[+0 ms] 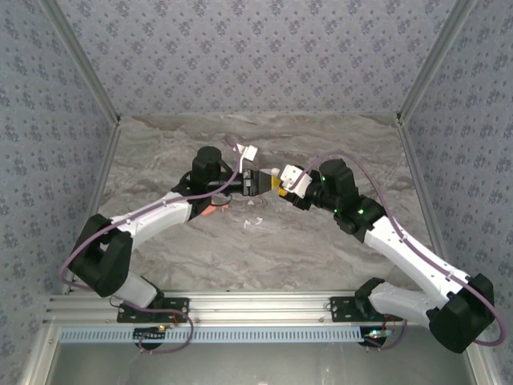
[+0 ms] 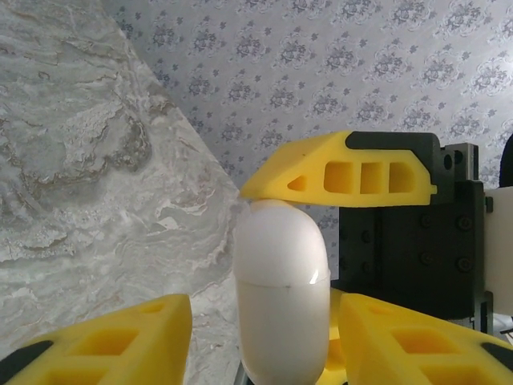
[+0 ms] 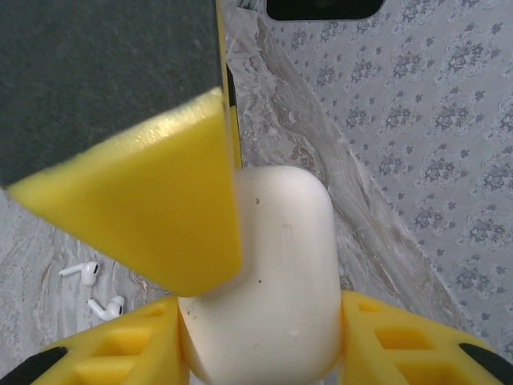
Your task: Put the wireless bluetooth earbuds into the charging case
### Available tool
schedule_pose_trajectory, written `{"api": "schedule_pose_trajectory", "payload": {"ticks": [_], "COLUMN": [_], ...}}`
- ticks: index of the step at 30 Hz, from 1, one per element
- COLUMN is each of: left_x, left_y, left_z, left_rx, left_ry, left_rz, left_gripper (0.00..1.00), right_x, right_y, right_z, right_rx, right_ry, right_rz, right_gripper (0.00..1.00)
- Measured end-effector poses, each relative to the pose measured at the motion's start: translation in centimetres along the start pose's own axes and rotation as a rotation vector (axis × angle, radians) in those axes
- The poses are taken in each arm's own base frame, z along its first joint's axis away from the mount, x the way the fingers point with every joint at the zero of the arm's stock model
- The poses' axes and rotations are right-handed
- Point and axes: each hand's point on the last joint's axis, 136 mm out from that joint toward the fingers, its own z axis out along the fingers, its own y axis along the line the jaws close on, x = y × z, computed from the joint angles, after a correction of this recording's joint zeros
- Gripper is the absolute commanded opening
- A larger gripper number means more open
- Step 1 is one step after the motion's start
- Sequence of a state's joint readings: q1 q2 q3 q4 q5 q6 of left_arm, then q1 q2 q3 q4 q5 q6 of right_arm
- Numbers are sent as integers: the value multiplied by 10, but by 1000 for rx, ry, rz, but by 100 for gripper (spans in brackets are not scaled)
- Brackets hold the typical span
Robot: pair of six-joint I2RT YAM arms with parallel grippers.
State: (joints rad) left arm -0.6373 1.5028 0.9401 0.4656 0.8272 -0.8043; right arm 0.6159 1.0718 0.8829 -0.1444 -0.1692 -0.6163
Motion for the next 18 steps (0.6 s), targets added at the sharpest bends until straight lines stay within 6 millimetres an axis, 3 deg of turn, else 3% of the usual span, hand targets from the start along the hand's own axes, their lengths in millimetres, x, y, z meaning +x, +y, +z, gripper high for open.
{"api": "schedule_pose_trajectory", "payload": {"ticks": [9,14,18], "left_x": [2,2,3], "left_y": [0,1,1], "left_z": [3,4,4], "left_rx": [6,4,3], "left_ry": [7,6,6], "left_rz": [-8,-6,4], "left_gripper": [29,18,17], "right_x": [5,6,5], "right_y": [2,1,-7], "right_z": [5,5,-3], "right_rx": [-10,-13,-8], "right_ry": [17,16,-6], "right_rz": [11,41,104], "right_gripper": [50,60,76]}}
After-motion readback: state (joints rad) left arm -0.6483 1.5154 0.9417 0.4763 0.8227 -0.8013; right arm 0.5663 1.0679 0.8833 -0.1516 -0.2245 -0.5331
